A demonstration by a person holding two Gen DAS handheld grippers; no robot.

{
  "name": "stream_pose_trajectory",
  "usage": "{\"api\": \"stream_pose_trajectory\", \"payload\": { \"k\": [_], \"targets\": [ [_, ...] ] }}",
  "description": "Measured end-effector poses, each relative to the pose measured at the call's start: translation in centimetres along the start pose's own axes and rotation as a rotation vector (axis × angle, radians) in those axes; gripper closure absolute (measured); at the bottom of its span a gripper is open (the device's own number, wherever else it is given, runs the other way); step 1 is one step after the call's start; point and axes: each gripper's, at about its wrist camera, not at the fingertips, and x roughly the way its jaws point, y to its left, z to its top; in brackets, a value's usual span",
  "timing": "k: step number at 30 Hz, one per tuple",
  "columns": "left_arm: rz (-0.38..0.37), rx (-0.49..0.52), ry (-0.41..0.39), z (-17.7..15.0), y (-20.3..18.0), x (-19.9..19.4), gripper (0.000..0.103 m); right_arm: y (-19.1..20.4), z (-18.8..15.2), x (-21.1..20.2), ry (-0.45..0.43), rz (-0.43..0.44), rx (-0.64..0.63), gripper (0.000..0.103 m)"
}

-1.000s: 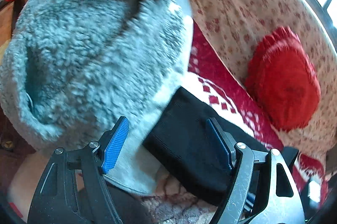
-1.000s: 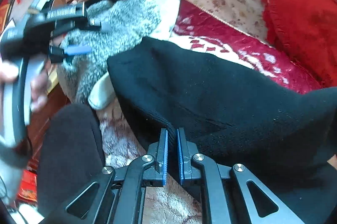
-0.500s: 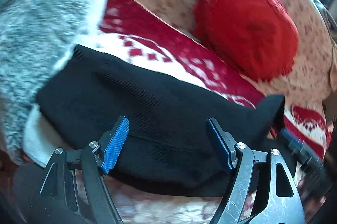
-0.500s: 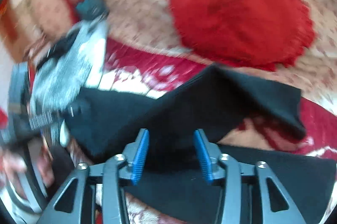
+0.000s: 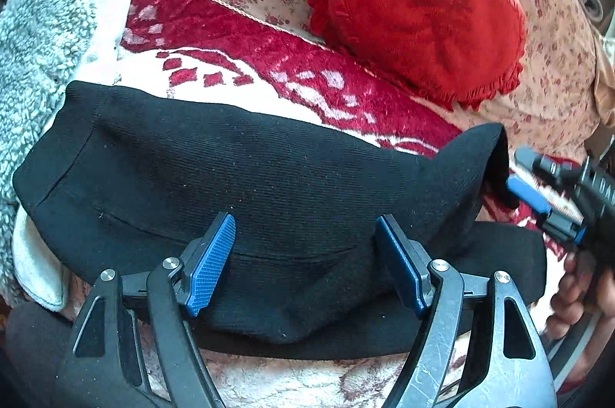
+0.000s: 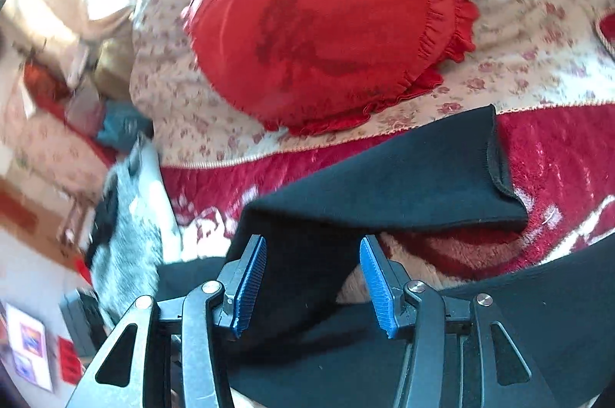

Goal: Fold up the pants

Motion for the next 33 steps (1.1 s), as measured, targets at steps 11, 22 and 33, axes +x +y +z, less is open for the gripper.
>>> {"api": "stream_pose_trajectory", "payload": {
  "k": [11,22,33],
  "targets": [
    [0.026,0.079,-0.004,-0.9,-1.2,0.5,0.027,-2.0,2.6,3.6,0.037,0.034,0.245,0.05],
    [0.026,0.075,-0.007,-1.1,-1.2,0.4,0.027,-3.4,1.0,4.1,0.063,0.105,0.352,0.053],
    [0.029,0.071,-0.007,-1.1,-1.4,0.6,0.027,-4.4,1.1,7.1,0.065,0.155,0.514,0.052]
  ]
}}
